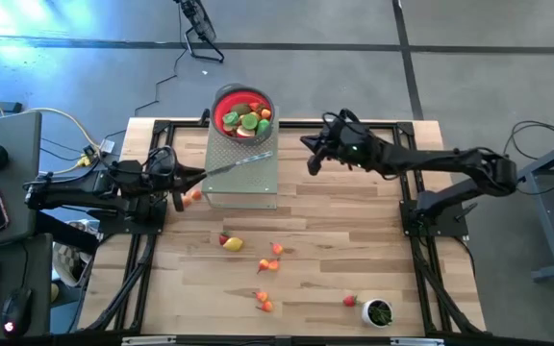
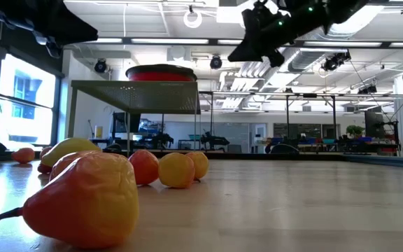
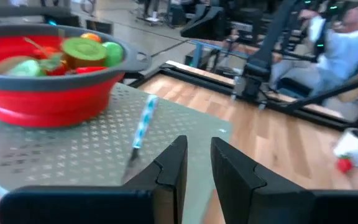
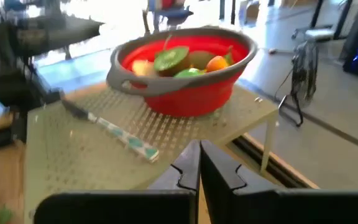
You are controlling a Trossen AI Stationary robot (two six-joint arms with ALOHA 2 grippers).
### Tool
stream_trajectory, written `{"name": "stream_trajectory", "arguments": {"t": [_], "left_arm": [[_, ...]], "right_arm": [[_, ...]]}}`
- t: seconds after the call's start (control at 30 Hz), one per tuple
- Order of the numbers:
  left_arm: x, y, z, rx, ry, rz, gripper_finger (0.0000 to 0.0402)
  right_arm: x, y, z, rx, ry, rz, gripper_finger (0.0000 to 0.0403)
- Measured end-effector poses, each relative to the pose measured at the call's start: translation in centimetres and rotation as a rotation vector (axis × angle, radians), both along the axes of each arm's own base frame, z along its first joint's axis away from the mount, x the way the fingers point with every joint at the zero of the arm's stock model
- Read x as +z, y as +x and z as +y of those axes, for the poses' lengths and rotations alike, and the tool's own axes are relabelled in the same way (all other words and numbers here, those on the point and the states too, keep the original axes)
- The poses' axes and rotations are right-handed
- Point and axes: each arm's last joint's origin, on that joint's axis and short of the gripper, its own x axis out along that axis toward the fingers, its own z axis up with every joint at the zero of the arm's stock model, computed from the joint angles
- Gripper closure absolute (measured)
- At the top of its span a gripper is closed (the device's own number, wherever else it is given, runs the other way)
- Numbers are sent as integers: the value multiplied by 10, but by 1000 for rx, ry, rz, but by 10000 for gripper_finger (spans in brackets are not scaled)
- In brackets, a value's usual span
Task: Pick & Place Fruit
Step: Put the orange pear into the red strainer on the shelf
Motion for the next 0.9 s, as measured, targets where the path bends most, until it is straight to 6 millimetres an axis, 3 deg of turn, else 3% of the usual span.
{"name": "stream_trajectory", "arguments": {"t": [0.23, 0.9], "left_arm": [[-3, 3, -3, -77, -104, 2, 334], [-18, 29, -4, -92, -235, 150, 340]], "right_arm": [[-10, -17, 3, -31, -12, -94, 399], [-9, -18, 1, -51, -32, -88, 398]]}}
